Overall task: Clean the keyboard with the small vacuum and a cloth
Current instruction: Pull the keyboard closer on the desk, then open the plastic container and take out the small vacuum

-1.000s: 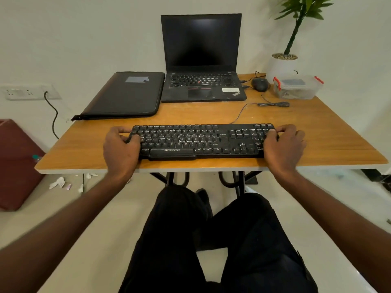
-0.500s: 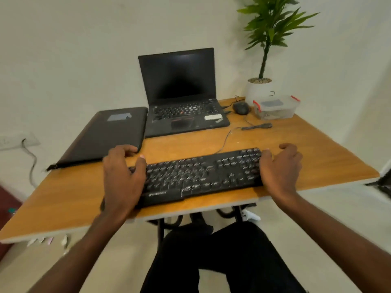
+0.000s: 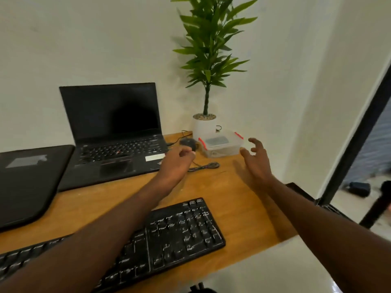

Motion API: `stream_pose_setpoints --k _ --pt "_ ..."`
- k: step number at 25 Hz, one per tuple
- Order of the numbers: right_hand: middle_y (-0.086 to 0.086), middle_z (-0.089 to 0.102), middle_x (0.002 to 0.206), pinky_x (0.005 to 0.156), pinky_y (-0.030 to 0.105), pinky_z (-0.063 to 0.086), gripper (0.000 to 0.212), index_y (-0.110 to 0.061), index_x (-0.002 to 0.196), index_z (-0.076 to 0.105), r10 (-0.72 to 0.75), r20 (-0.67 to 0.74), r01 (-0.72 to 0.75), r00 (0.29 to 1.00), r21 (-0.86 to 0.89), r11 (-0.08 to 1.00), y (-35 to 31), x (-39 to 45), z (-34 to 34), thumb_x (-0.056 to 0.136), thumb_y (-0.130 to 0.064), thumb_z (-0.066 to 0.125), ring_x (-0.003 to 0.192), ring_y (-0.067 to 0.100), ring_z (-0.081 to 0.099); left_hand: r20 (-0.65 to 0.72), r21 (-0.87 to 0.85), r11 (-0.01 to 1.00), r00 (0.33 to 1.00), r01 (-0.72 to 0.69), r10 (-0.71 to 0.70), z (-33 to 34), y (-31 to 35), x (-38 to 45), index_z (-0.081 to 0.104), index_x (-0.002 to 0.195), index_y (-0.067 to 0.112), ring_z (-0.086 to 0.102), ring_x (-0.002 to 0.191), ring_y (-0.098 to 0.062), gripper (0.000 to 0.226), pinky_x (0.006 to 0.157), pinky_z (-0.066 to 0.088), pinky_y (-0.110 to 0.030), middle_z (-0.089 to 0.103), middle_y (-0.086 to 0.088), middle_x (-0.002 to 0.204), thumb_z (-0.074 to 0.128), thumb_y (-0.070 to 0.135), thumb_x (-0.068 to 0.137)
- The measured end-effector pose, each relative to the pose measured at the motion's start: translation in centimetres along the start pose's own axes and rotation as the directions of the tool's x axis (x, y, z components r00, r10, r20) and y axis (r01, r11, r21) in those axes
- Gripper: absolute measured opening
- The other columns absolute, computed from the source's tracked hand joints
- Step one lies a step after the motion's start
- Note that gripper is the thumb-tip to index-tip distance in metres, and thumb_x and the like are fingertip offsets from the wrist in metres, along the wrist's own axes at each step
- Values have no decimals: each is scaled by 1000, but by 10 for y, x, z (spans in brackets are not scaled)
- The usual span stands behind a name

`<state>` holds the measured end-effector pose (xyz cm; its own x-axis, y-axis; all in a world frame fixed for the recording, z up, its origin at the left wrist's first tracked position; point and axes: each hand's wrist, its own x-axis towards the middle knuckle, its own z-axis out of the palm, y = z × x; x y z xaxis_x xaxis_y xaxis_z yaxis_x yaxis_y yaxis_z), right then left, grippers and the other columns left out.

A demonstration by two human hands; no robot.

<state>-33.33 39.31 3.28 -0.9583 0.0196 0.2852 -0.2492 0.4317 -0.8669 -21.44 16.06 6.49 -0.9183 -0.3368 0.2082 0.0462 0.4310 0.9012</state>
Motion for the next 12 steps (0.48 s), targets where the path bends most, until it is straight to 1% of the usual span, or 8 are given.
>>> stream_pose_setpoints --k 2,3,5,6,7,9,10,12 --pt "5 56 145 108 44 47 41 -32 141 56 9 -7 -9 1000 79 997 6 28 5 102 -43 58 133 24 53 21 16 1000 1000 -7 7 20 5 26 67 125 22 62 105 -12 22 82 49 -29 66 6 115 63 26 105" --pt "1 61 140 109 45 47 35 -35 135 61 1 -19 1 1000 93 996 7 37 7 102 -44 57 130 22 55 16 55 998 999 -29 29 28 8 38 65 129 24 61 109 -13 24 86 50 -30 65 5 123 61 24 105" --pt "-6 66 134 110 43 47 29 -38 128 68 -8 -26 11 1000 119 993 12 48 15 101 -44 56 126 17 58 8 139 988 998 -65 64 43 10 60 59 145 22 62 110 -14 39 90 52 -31 61 -1 140 57 21 107" --pt "-7 66 135 110 43 48 31 -38 129 68 -17 -12 19 1000 127 992 15 51 18 102 -43 55 126 16 58 19 164 984 998 -68 66 51 9 69 55 152 21 62 107 -14 44 88 52 -30 59 -4 144 56 21 107" --pt "-8 65 138 111 43 48 33 -38 132 67 -25 9 24 1000 124 992 19 52 22 102 -44 54 126 16 59 50 183 982 998 -51 43 58 8 77 51 155 21 62 112 -18 48 92 52 -30 57 -7 148 56 23 108" --pt "-7 63 142 109 43 50 36 -34 136 66 -49 28 46 998 86 995 25 55 25 103 -43 54 124 15 60 122 200 980 992 20 -45 71 6 89 47 158 16 54 135 -28 55 110 46 -36 52 -11 156 57 33 107" --pt "-7 64 141 108 42 51 35 -30 134 67 -61 17 59 998 85 995 25 55 25 103 -40 54 122 14 59 133 183 982 988 53 -78 75 5 92 48 158 14 50 141 -30 57 116 44 -39 51 -11 157 58 37 107" --pt "-7 68 133 106 43 53 30 -26 126 71 -58 -67 67 996 128 990 24 49 20 103 -35 56 118 12 61 105 90 994 992 54 -63 81 6 87 57 150 10 52 138 -28 51 114 45 -39 58 -8 147 59 37 107"
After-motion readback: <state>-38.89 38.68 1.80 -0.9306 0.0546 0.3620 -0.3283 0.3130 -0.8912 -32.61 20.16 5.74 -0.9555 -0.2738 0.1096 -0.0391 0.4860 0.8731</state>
